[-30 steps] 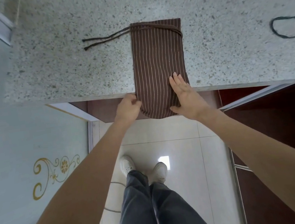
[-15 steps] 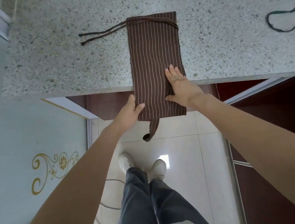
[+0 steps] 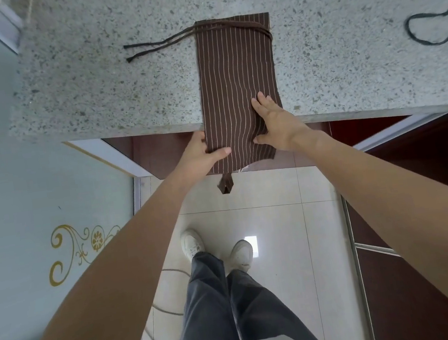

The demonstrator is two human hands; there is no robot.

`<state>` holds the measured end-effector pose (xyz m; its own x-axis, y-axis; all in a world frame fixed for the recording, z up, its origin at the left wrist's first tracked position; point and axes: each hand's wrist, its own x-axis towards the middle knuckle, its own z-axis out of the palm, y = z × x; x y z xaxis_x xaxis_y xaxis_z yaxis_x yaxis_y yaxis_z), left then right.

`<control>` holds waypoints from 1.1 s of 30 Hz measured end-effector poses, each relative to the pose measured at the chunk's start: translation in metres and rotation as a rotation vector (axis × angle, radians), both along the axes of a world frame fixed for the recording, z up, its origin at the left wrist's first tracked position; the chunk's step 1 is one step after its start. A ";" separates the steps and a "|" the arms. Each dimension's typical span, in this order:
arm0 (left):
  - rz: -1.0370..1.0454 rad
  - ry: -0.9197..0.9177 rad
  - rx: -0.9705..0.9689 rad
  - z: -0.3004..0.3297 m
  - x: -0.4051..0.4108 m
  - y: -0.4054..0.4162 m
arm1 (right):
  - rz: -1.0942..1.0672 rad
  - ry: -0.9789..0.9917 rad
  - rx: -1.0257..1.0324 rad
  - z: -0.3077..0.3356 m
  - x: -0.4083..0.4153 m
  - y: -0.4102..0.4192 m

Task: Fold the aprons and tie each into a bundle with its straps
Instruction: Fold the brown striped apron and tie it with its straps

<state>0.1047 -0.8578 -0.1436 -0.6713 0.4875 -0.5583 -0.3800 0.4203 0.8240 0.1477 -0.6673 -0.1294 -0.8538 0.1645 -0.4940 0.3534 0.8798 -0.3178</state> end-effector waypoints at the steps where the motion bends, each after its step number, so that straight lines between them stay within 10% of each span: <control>1: 0.030 0.062 -0.045 0.000 -0.003 0.004 | -0.012 0.006 -0.011 0.000 0.000 0.001; 11: -0.488 1.036 -0.661 0.017 -0.037 0.044 | -0.120 0.123 -0.044 0.009 -0.025 -0.001; 33: -0.981 0.896 -0.868 0.024 -0.174 0.125 | -0.380 0.130 0.049 0.023 -0.157 0.072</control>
